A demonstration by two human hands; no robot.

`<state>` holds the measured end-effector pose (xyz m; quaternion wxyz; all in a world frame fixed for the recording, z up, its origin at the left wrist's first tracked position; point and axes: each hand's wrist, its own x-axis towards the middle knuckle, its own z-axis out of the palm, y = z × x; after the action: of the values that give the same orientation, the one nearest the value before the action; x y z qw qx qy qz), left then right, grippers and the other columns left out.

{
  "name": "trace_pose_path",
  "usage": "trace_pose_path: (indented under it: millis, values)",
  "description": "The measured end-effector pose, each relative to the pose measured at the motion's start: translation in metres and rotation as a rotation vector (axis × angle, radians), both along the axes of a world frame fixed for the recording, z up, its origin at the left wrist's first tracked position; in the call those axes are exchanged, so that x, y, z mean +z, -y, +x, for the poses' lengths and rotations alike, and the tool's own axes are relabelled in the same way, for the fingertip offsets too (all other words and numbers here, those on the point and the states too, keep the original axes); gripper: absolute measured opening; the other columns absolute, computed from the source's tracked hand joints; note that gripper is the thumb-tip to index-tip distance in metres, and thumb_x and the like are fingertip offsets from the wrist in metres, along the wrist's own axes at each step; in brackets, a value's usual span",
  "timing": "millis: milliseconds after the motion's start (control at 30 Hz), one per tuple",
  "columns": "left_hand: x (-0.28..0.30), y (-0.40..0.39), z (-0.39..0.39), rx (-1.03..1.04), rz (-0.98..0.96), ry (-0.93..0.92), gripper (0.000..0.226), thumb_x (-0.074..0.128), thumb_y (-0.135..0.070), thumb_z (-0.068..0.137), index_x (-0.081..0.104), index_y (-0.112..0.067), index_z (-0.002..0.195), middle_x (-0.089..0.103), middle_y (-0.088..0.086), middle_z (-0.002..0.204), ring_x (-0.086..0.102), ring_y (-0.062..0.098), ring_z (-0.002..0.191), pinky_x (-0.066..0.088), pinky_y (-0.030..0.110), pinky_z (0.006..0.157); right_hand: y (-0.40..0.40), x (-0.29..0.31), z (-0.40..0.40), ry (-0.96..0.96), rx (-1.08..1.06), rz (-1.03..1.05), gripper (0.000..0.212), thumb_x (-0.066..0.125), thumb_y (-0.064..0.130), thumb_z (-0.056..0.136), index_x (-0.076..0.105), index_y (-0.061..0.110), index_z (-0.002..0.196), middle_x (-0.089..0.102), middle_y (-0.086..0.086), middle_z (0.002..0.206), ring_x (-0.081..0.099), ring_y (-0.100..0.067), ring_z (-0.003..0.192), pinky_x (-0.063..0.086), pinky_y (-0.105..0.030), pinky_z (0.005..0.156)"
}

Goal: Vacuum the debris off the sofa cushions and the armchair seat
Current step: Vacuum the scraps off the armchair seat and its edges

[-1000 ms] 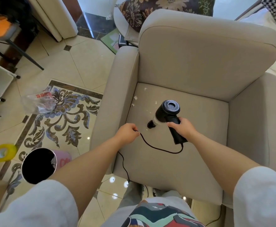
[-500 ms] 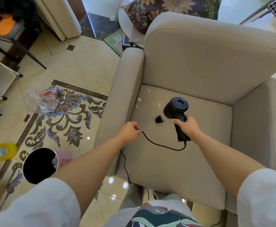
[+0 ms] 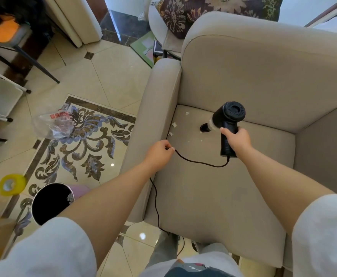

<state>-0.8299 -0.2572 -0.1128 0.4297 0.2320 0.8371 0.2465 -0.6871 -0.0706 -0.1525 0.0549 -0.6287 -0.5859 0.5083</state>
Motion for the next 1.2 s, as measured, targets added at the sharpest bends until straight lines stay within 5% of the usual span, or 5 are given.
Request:
trace_pose_path:
  millis: [467, 700, 867, 1200]
  values:
    - [-0.005, -0.012, -0.004, -0.013, -0.038, 0.021, 0.016, 0.048, -0.017, 0.093, 0.051, -0.008, 0.08, 0.041, -0.003, 0.058, 0.039, 0.015, 0.059, 0.029, 0.024, 0.051, -0.014, -0.005, -0.007, 0.085, 0.098, -0.019, 0.039, 0.063, 0.037, 0.083, 0.052, 0.009, 0.108, 0.057, -0.007, 0.095, 0.053, -0.025, 0.087, 0.042, -0.036, 0.073]
    - [-0.002, -0.017, 0.004, -0.047, -0.049, 0.016, 0.014, 0.05, -0.015, 0.092, 0.052, -0.008, 0.08, 0.041, -0.003, 0.058, 0.043, 0.022, 0.071, 0.028, 0.023, 0.051, -0.009, 0.0, 0.005, 0.126, 0.16, -0.053, 0.034, 0.061, 0.033, 0.084, 0.051, 0.007, 0.103, 0.057, -0.01, 0.093, 0.054, -0.027, 0.084, 0.042, -0.034, 0.07]
    - [0.0, -0.015, 0.008, -0.058, -0.049, 0.027, 0.015, 0.05, -0.016, 0.092, 0.052, -0.008, 0.08, 0.042, -0.004, 0.058, 0.04, 0.01, 0.055, 0.028, 0.021, 0.048, -0.001, 0.001, 0.012, 0.158, 0.196, -0.067, 0.031, 0.061, 0.033, 0.084, 0.049, 0.008, 0.099, 0.056, -0.01, 0.091, 0.054, -0.026, 0.082, 0.042, -0.034, 0.069]
    - [0.007, -0.008, 0.001, -0.009, -0.001, 0.007, 0.015, 0.049, -0.016, 0.093, 0.052, -0.008, 0.08, 0.042, -0.005, 0.06, 0.042, 0.016, 0.063, 0.03, 0.021, 0.051, -0.004, 0.005, -0.005, 0.127, 0.197, -0.045, 0.034, 0.064, 0.034, 0.081, 0.049, 0.008, 0.099, 0.058, -0.01, 0.094, 0.056, -0.028, 0.086, 0.046, -0.036, 0.072]
